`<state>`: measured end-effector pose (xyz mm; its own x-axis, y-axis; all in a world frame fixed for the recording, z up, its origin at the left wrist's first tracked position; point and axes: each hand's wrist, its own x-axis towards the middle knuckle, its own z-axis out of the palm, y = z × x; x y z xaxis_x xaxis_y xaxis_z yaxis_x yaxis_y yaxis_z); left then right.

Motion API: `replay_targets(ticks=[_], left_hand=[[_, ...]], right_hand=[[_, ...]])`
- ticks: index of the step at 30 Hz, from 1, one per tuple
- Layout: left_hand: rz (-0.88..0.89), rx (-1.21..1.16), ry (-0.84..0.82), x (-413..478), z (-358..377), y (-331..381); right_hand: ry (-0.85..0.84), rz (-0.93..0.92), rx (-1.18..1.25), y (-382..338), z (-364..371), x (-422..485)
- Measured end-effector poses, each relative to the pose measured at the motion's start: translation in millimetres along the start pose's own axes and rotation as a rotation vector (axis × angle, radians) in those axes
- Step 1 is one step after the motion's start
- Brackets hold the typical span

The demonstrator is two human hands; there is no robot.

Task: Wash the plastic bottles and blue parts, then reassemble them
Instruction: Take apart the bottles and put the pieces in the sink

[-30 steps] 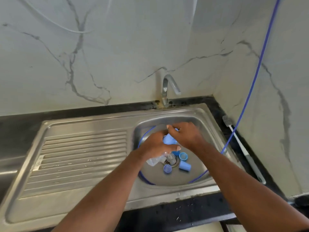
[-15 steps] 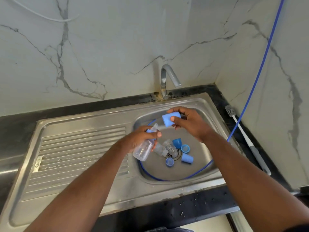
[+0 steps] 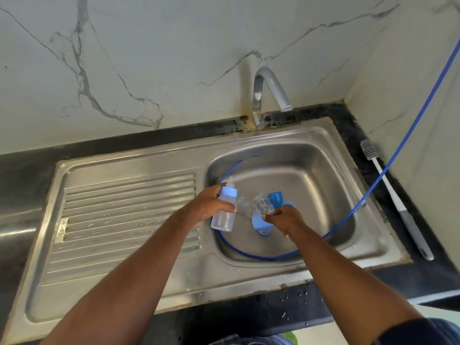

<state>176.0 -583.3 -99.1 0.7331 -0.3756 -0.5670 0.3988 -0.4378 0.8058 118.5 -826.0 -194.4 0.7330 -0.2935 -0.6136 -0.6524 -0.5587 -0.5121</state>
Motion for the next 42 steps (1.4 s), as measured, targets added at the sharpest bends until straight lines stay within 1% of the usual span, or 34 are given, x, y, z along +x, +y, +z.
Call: replay_targets(ticks=[3,7,9,11,14,16,18,20,22,23,25,27,29,31,34,36,38,41,42], left_hand=[[-0.003,0.031,0.008,5,-4,-6],[-0.001,0.100,0.101,10,-7,-5],[-0.004,0.120,0.120,12,-8,-5],[-0.044,0.071,0.099,12,-8,-2],[-0.102,-0.031,0.061,10,-4,4],[-0.083,0.056,0.072,14,0,5],[-0.028,0.177,0.048,20,5,7],[0.057,0.275,-0.022,19,10,16],[0.166,0.354,-0.064,18,17,23],[0.224,0.360,-0.068,18,21,25],[0.307,0.300,-0.075,16,27,30],[0.361,0.216,-0.084,15,31,31],[0.418,0.198,-0.059,11,37,32],[0.499,0.276,0.007,9,44,30],[0.585,0.438,0.173,8,54,24],[0.577,0.500,0.265,9,57,22],[0.555,0.527,0.314,8,59,23],[0.554,0.610,0.392,7,61,30],[0.528,0.634,0.413,9,62,32]], right_hand=[[-0.034,0.008,-0.040,-1,25,13],[-0.115,-0.030,-0.120,-7,40,21],[-0.081,-0.013,-0.093,-11,33,20],[-0.019,-0.018,-0.042,-14,19,20],[0.100,-0.126,0.044,-18,-9,21],[0.131,-0.240,0.164,-26,-27,13],[0.072,-0.386,0.179,-38,-43,-3],[-0.028,-0.540,0.049,-52,-55,-22],[-0.134,-0.620,-0.137,-65,-61,-38],[-0.180,-0.608,-0.224,-71,-64,-45],[-0.274,-0.520,-0.335,-80,-71,-53],[-0.377,-0.407,-0.310,-84,-79,-60],[-0.414,-0.325,-0.311,-85,-85,-66],[-0.364,-0.282,-0.381,-85,-85,-72],[-0.210,-0.304,-0.414,-79,-76,-74],[-0.132,-0.328,-0.437,-74,-71,-75],[-0.077,-0.342,-0.467,-71,-66,-77],[0.011,-0.313,-0.493,-68,-60,-81],[0.052,-0.307,-0.517,-68,-59,-83]])
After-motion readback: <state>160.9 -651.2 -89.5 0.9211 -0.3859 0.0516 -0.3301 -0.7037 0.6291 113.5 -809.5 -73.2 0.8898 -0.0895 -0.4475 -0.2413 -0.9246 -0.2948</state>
